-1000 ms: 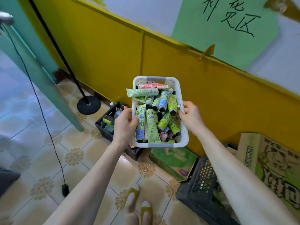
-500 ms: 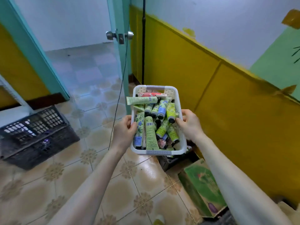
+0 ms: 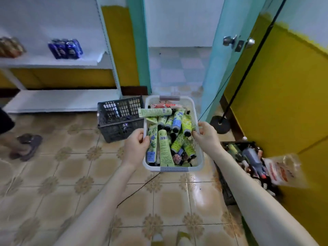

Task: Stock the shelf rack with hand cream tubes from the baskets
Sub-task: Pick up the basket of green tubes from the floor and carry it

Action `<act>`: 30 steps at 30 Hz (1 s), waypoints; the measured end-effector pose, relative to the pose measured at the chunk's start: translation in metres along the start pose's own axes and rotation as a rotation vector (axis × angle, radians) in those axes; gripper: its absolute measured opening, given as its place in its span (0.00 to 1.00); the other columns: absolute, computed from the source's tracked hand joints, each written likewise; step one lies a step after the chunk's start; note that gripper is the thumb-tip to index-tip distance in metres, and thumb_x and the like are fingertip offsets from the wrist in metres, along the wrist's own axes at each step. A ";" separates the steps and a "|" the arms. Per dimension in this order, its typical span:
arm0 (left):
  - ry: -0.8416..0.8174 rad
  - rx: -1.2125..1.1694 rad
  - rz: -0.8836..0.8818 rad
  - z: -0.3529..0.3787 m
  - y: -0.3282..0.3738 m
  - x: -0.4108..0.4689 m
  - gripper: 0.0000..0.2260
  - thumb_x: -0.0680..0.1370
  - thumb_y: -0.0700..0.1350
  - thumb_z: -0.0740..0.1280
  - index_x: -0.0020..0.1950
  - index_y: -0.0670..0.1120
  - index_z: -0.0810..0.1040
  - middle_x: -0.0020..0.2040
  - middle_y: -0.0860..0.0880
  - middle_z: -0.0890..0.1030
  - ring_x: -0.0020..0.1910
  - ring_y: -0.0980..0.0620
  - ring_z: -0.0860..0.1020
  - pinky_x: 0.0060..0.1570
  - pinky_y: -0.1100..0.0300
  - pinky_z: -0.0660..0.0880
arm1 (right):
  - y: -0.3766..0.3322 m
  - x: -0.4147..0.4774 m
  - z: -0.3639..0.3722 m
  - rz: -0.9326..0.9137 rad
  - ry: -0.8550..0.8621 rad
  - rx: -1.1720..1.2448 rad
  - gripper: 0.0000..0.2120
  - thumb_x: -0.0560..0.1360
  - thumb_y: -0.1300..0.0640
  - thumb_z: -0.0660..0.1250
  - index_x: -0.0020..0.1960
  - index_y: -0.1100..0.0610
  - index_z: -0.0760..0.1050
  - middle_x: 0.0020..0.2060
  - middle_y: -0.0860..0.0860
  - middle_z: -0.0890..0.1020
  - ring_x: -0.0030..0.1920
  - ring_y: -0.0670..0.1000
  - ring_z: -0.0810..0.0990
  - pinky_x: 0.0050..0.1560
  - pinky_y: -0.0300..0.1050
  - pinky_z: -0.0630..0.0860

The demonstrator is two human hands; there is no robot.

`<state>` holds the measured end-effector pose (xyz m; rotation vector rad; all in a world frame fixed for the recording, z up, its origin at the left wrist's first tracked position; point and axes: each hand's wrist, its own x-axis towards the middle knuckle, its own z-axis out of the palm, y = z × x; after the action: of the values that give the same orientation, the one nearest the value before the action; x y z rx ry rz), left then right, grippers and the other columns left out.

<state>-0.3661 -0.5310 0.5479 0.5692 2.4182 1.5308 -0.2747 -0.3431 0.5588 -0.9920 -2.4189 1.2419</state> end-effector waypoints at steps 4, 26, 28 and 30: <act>0.155 -0.031 -0.081 -0.043 -0.023 -0.009 0.08 0.78 0.36 0.61 0.45 0.49 0.74 0.44 0.41 0.82 0.44 0.40 0.80 0.45 0.42 0.77 | -0.036 0.013 0.046 -0.053 -0.148 0.035 0.12 0.77 0.63 0.62 0.60 0.62 0.71 0.49 0.56 0.79 0.46 0.52 0.77 0.38 0.41 0.74; 0.844 0.038 -0.433 -0.205 -0.093 -0.036 0.07 0.78 0.35 0.60 0.51 0.43 0.76 0.39 0.51 0.80 0.38 0.52 0.78 0.34 0.67 0.72 | -0.217 0.041 0.259 -0.619 -0.767 -0.160 0.10 0.76 0.63 0.60 0.56 0.62 0.75 0.48 0.54 0.79 0.49 0.54 0.77 0.48 0.48 0.74; 0.881 0.032 -0.464 -0.227 -0.105 -0.037 0.07 0.78 0.35 0.60 0.51 0.44 0.76 0.41 0.44 0.81 0.41 0.43 0.79 0.40 0.53 0.75 | -0.236 0.035 0.286 -0.659 -0.804 -0.171 0.11 0.76 0.63 0.60 0.57 0.61 0.74 0.48 0.53 0.79 0.46 0.50 0.75 0.44 0.44 0.71; 0.912 0.031 -0.481 -0.253 -0.117 -0.038 0.07 0.78 0.35 0.60 0.48 0.46 0.75 0.42 0.39 0.81 0.43 0.38 0.79 0.42 0.46 0.75 | -0.257 0.029 0.314 -0.696 -0.831 -0.172 0.11 0.76 0.63 0.60 0.57 0.60 0.74 0.46 0.51 0.77 0.45 0.48 0.72 0.42 0.41 0.67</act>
<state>-0.4536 -0.7982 0.5509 -0.8556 2.8354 1.7352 -0.5691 -0.6234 0.5686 0.4808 -3.0555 1.3150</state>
